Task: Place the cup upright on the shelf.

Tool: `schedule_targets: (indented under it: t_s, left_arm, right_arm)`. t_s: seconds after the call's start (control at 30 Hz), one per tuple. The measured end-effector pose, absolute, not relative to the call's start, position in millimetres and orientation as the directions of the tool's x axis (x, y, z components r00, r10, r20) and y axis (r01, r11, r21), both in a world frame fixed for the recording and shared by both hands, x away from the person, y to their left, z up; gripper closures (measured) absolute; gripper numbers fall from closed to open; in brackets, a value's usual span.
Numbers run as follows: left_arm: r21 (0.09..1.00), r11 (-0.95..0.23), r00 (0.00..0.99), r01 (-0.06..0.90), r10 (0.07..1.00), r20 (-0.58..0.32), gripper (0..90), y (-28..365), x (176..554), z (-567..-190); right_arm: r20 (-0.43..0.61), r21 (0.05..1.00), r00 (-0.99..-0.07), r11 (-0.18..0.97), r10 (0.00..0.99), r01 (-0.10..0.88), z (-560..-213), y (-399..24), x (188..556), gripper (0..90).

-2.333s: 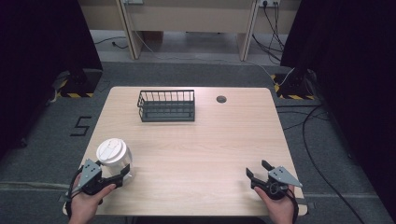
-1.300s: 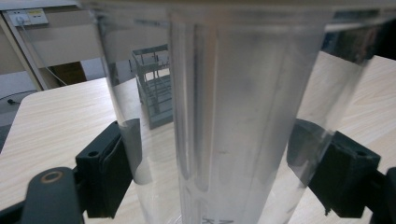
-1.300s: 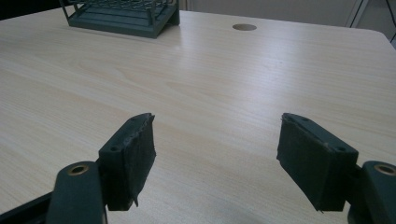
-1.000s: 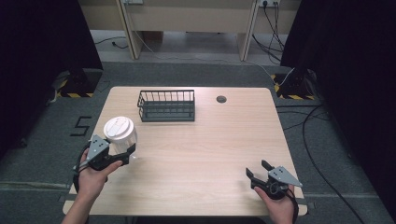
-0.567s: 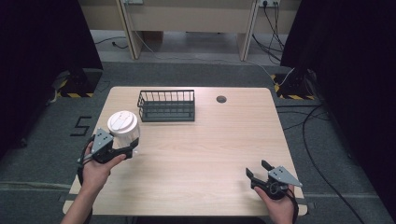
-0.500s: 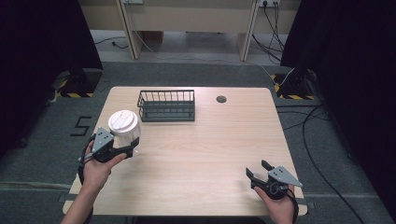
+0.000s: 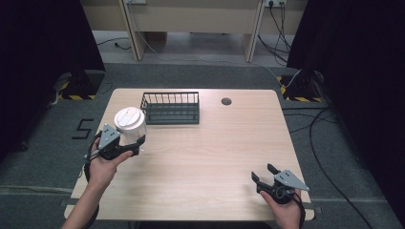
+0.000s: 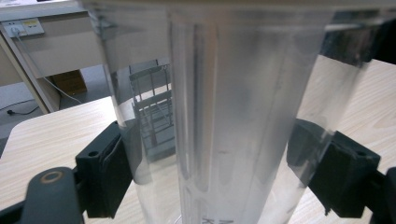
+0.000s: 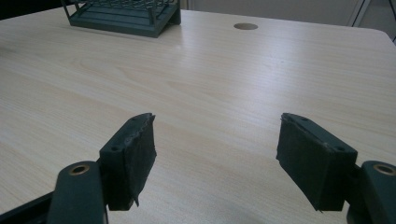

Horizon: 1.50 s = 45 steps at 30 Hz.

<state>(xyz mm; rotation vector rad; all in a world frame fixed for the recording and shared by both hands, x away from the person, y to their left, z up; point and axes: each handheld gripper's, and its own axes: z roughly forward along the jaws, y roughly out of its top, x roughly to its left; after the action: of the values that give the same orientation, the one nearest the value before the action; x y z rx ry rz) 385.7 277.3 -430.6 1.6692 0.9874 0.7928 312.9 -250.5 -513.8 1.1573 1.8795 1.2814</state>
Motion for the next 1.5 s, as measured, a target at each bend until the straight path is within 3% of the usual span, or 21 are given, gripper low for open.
schedule_targets:
  t_s: [1.5]
  left_arm:
    - [0.957,-0.187,0.471,0.223,0.88,0.062,17.2,255,431,-412]
  right_arm:
    - [0.005,0.93,-0.456,0.164,0.89,0.33,-514,-251,313,28.6]
